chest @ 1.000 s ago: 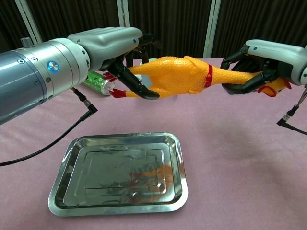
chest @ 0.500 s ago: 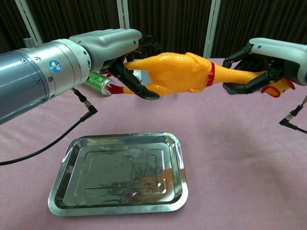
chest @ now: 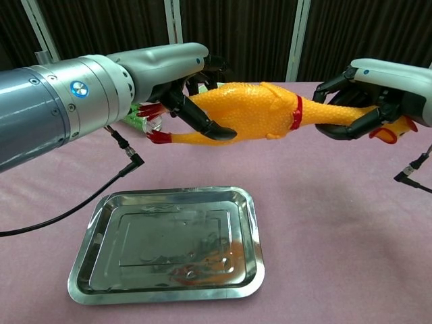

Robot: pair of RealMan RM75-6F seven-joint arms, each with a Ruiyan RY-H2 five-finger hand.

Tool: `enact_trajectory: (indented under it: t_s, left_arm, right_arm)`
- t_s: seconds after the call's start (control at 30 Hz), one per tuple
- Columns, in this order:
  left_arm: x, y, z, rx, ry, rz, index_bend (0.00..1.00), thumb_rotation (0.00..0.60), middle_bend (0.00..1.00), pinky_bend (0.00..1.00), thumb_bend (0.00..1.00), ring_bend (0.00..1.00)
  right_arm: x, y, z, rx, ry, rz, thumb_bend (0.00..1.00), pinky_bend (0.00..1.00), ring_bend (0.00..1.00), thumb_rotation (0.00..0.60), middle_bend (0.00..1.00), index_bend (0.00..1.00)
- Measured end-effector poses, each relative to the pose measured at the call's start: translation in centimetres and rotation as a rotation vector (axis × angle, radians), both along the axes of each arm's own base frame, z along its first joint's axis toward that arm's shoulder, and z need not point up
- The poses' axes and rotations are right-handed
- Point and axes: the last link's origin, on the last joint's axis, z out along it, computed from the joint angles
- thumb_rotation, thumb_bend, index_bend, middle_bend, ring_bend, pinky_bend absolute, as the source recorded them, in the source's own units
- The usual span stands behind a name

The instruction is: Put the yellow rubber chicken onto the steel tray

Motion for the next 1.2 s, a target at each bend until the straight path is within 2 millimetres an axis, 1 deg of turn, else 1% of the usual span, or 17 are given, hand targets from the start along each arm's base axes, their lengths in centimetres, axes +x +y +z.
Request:
enact_trajectory:
  t_s: [0.07,0.17,0.27,0.37,0.5,0.57,0.83,0.97,1.03,1.13,1.2]
  left_arm:
    - [0.01,-0.04,0.09,-0.022,-0.013,0.006,0.18,0.572,0.34,0.51,0.17,0.39]
    - [0.00,-0.01,0.07,-0.030,-0.016,0.009,0.22,0.573,0.38,0.53,0.25,0.42]
    - [0.06,0.09,-0.08,-0.031,-0.018,0.013,0.31,0.574,0.47,0.58,0.35,0.47]
    - [0.21,0.14,-0.21,-0.021,-0.021,0.008,0.41,0.562,0.57,0.63,0.44,0.54]
    - [0.37,0.11,-0.29,-0.011,-0.025,-0.002,0.54,0.599,0.67,0.69,0.56,0.62]
    - [0.45,0.12,-0.28,-0.004,-0.035,-0.008,0.59,0.600,0.72,0.71,0.61,0.65]
    - [0.41,0.32,-0.41,0.017,-0.038,-0.021,0.73,0.600,0.84,0.78,0.73,0.75]
    - [0.51,0.32,-0.43,0.027,-0.047,-0.028,0.74,0.600,0.85,0.78,0.74,0.76]
    - [0.48,0.31,-0.42,0.029,-0.049,-0.028,0.73,0.600,0.84,0.78,0.73,0.75]
    - [0.39,0.32,-0.32,0.030,-0.048,-0.028,0.65,0.600,0.78,0.77,0.66,0.73]
    - [0.32,0.29,-0.26,0.027,-0.047,-0.027,0.56,0.600,0.71,0.76,0.59,0.70]
  right_arm:
    - [-0.04,0.01,-0.07,0.001,0.002,0.000,0.83,0.86,0.72,0.600,0.78,1.00]
    - [-0.07,0.06,-0.14,0.003,0.003,0.000,0.83,0.86,0.72,0.600,0.78,1.00]
    - [-0.12,0.08,-0.10,0.001,0.004,0.001,0.83,0.86,0.72,0.600,0.78,1.00]
    - [-0.14,0.10,-0.07,0.003,-0.001,-0.002,0.83,0.86,0.72,0.600,0.78,1.00]
    - [-0.16,0.08,-0.01,0.004,-0.004,-0.002,0.83,0.86,0.72,0.600,0.78,1.00]
    - [-0.18,0.06,0.00,0.003,-0.005,-0.003,0.83,0.86,0.72,0.600,0.78,1.00]
    - [-0.02,0.02,0.24,0.005,-0.023,-0.003,0.83,0.86,0.72,0.600,0.79,1.00]
    - [0.00,0.02,0.35,0.003,-0.026,-0.002,0.83,0.86,0.72,0.600,0.79,1.00]
    - [-0.02,0.01,0.39,0.002,-0.027,-0.003,0.83,0.86,0.72,0.600,0.79,1.00]
    - [-0.08,-0.04,0.48,-0.001,-0.029,-0.006,0.84,0.86,0.72,0.600,0.79,1.00]
    - [-0.13,-0.09,0.54,-0.003,-0.030,-0.008,0.84,0.86,0.72,0.600,0.79,1.00]
